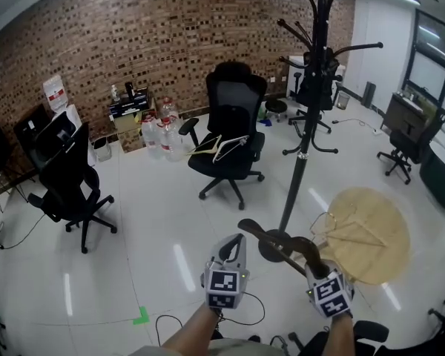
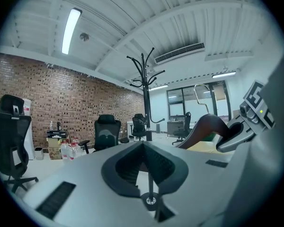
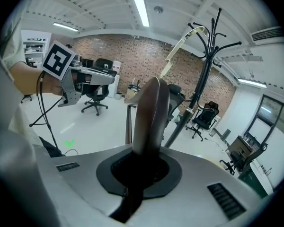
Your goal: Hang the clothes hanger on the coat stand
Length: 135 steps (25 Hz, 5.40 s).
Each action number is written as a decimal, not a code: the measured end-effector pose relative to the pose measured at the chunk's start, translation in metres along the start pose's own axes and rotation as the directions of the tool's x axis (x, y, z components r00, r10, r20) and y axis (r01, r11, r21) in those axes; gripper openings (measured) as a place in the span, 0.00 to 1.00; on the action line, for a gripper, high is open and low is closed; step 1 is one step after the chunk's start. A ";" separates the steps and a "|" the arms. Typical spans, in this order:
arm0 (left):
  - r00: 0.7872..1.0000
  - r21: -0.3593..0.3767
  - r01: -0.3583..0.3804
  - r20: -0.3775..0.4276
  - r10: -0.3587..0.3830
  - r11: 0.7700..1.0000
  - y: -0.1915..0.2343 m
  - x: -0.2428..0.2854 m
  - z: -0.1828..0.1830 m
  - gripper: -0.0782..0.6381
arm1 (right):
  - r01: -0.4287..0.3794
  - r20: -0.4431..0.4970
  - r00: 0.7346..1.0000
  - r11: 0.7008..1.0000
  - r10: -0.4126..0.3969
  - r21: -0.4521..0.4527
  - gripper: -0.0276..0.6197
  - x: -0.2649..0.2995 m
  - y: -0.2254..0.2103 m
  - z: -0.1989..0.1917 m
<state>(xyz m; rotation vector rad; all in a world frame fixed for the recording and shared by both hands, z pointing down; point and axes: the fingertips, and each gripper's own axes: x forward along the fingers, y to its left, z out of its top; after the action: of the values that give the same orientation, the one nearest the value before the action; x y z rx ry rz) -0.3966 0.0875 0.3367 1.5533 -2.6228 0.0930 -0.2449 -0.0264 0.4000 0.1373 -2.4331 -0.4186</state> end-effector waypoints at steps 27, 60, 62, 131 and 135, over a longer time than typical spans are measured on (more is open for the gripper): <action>0.958 -0.017 0.279 0.080 -0.277 0.960 0.311 0.206 0.034 0.13 | 0.110 -0.079 0.992 0.989 -0.103 0.097 0.05 0.297 -0.011 0.242; 0.901 0.052 0.433 -0.020 -0.433 0.900 0.281 0.551 0.057 0.13 | 0.081 -0.159 0.987 0.951 -0.034 0.298 0.05 0.514 -0.249 0.218; 0.898 0.060 0.439 -0.024 -0.439 0.896 0.280 0.556 0.054 0.13 | 0.081 -0.158 0.987 0.950 -0.034 0.302 0.05 0.521 -0.252 0.215; 0.864 0.025 0.503 -0.035 -0.502 0.864 0.371 0.502 0.022 0.13 | 0.516 -0.217 0.823 0.531 -0.524 0.672 0.11 0.481 -0.212 0.242; 0.865 0.024 0.502 -0.022 -0.501 0.865 0.382 0.486 0.015 0.13 | 0.524 -0.195 0.797 0.495 -0.572 0.693 0.05 0.465 -0.188 0.262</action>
<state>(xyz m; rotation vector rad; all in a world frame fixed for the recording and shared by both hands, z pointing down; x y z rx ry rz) -0.9646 -0.1540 0.3735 2.1755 -2.1198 0.1025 -0.7727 -0.2293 0.4208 1.3059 -2.4211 0.3340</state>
